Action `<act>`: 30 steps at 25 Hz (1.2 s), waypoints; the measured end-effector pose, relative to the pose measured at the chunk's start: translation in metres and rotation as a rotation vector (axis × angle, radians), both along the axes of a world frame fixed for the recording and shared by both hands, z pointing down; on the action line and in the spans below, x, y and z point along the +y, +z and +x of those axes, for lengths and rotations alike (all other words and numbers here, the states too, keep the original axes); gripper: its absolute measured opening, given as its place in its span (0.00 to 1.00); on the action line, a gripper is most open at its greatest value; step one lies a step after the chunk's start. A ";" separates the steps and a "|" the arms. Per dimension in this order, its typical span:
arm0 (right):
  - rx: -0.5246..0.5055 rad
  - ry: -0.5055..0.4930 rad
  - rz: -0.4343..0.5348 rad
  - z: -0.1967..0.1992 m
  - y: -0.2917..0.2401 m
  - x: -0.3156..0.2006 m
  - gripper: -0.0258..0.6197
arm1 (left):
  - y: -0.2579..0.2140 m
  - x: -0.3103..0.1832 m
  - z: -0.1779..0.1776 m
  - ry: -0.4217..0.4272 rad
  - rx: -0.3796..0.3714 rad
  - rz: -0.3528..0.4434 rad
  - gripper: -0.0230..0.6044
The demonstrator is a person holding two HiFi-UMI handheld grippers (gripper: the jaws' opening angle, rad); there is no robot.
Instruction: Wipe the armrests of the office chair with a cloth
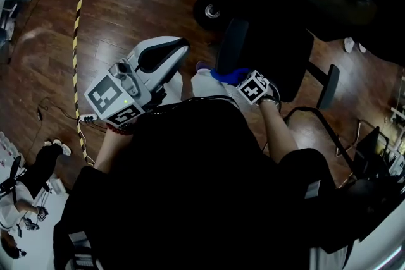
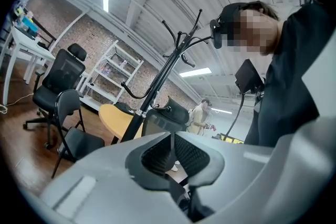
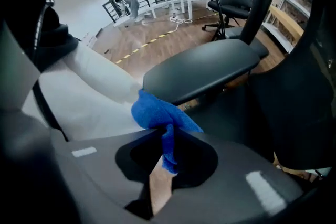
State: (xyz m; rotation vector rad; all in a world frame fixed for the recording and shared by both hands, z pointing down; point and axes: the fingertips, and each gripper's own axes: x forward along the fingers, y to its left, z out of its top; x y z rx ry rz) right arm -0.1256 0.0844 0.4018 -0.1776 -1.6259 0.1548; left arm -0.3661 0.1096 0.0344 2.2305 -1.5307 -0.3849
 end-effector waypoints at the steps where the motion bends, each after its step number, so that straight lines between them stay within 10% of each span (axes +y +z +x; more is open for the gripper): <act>1: -0.001 0.009 0.030 -0.001 0.003 -0.011 0.10 | 0.002 0.001 -0.001 -0.005 -0.005 -0.006 0.07; 18: -0.332 0.256 0.263 -0.135 -0.023 -0.221 0.10 | 0.002 0.033 -0.050 -0.203 -0.060 -0.044 0.08; 30: -0.194 -0.257 0.001 -0.219 -0.002 -0.142 0.10 | 0.000 0.051 -0.075 -0.321 -0.042 -0.039 0.08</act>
